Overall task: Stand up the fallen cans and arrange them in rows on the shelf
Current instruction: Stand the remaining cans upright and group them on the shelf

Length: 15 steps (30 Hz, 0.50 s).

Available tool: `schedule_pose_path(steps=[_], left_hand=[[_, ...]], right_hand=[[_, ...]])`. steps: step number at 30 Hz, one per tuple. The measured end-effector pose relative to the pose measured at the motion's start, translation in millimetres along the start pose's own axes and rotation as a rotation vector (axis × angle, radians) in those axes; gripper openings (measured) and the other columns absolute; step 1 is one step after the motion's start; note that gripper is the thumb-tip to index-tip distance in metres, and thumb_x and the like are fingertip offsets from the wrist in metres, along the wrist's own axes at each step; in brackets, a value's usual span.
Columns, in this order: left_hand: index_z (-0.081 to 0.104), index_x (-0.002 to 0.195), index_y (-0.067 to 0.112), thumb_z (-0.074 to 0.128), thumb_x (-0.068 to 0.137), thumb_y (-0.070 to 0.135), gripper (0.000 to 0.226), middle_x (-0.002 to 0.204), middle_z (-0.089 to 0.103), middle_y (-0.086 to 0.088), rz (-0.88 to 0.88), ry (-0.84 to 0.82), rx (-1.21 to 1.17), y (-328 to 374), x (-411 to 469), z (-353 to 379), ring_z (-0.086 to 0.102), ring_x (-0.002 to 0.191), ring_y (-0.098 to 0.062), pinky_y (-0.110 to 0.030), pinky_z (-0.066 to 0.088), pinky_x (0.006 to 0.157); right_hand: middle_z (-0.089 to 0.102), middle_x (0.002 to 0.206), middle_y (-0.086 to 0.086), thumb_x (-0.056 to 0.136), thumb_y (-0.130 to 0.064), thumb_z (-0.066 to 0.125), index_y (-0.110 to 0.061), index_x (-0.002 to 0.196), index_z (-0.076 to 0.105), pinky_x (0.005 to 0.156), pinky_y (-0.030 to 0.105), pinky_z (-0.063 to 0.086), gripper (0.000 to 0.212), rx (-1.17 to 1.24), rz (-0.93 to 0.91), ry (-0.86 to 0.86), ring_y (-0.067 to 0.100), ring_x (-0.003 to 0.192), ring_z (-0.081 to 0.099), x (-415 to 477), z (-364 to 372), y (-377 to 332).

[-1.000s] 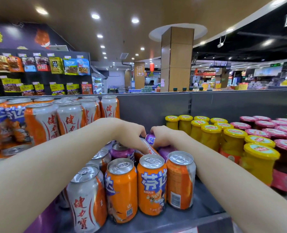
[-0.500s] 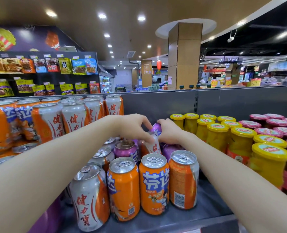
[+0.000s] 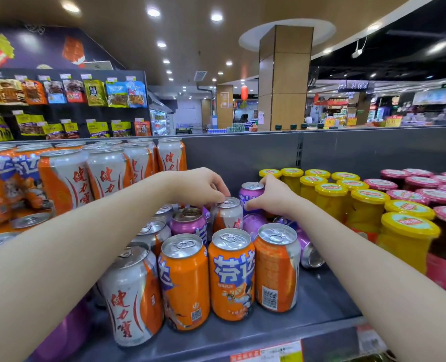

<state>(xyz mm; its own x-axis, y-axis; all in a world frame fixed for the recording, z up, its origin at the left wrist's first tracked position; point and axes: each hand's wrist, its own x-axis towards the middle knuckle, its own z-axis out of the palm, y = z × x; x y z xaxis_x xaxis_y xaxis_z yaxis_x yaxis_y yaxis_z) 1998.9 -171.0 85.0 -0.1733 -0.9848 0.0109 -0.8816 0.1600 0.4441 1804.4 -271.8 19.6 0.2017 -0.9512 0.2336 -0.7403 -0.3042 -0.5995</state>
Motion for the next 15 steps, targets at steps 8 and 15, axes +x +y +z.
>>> schedule_pose_path(steps=[8,15], left_hand=[[0.067,0.120,0.018,0.059,0.097,0.022,0.024,0.104,0.073,-0.004,-0.073,0.017,0.047,-2,8,-14,0.075,0.092,-0.018,-0.038,0.064,0.079],[0.067,0.120,0.013,0.061,0.097,0.025,0.027,0.105,0.072,-0.009,-0.166,0.024,0.106,1,35,-10,0.077,0.086,-0.024,-0.032,0.064,0.070]], right_hand=[[0.067,0.116,0.005,0.069,-0.043,0.089,-0.013,0.123,0.054,0.076,0.034,0.055,0.070,-0.123,-0.019,-0.077,0.022,0.098,0.064,-1,-13,-8],[0.064,0.127,0.001,0.086,-0.030,0.074,-0.019,0.137,0.053,0.079,0.028,0.048,0.057,-0.050,-0.201,0.121,0.021,0.112,0.062,-18,-32,-39]])
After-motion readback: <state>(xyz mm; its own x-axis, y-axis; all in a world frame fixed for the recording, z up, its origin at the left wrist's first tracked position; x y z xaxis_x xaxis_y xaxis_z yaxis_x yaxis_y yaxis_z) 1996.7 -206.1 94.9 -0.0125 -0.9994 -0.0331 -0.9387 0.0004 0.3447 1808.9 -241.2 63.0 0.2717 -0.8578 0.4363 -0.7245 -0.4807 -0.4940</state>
